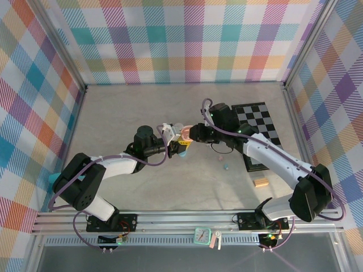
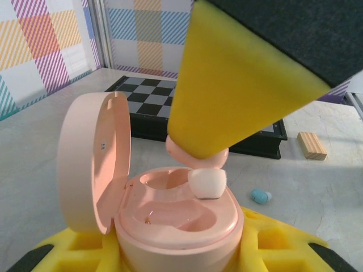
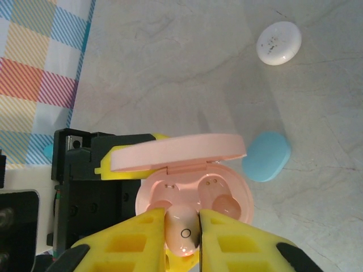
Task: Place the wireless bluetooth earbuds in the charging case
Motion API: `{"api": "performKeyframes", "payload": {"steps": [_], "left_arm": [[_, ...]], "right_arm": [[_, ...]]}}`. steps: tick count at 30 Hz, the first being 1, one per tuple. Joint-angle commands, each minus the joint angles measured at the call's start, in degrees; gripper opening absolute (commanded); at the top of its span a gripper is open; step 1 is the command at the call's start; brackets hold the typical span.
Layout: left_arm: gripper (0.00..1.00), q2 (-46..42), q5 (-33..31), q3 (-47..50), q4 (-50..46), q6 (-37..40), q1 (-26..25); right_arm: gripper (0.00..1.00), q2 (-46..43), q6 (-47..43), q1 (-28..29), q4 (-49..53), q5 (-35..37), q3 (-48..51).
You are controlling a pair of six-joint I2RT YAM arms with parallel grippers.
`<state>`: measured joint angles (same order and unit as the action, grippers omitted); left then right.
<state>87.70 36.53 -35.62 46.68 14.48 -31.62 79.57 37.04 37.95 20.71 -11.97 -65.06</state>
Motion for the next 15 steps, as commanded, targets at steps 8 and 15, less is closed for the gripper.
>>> {"api": "performKeyframes", "payload": {"steps": [8,15], "left_arm": [[0.30,-1.6,0.7,0.3,1.1,2.4,0.4],[0.29,-1.7,0.7,0.1,0.2,3.2,0.4]], "right_arm": [[0.19,1.8,0.2,1.1,-2.3,-1.6,-1.3],[0.20,2.7,-0.4,1.4,-0.8,-1.8,-1.8]]}}
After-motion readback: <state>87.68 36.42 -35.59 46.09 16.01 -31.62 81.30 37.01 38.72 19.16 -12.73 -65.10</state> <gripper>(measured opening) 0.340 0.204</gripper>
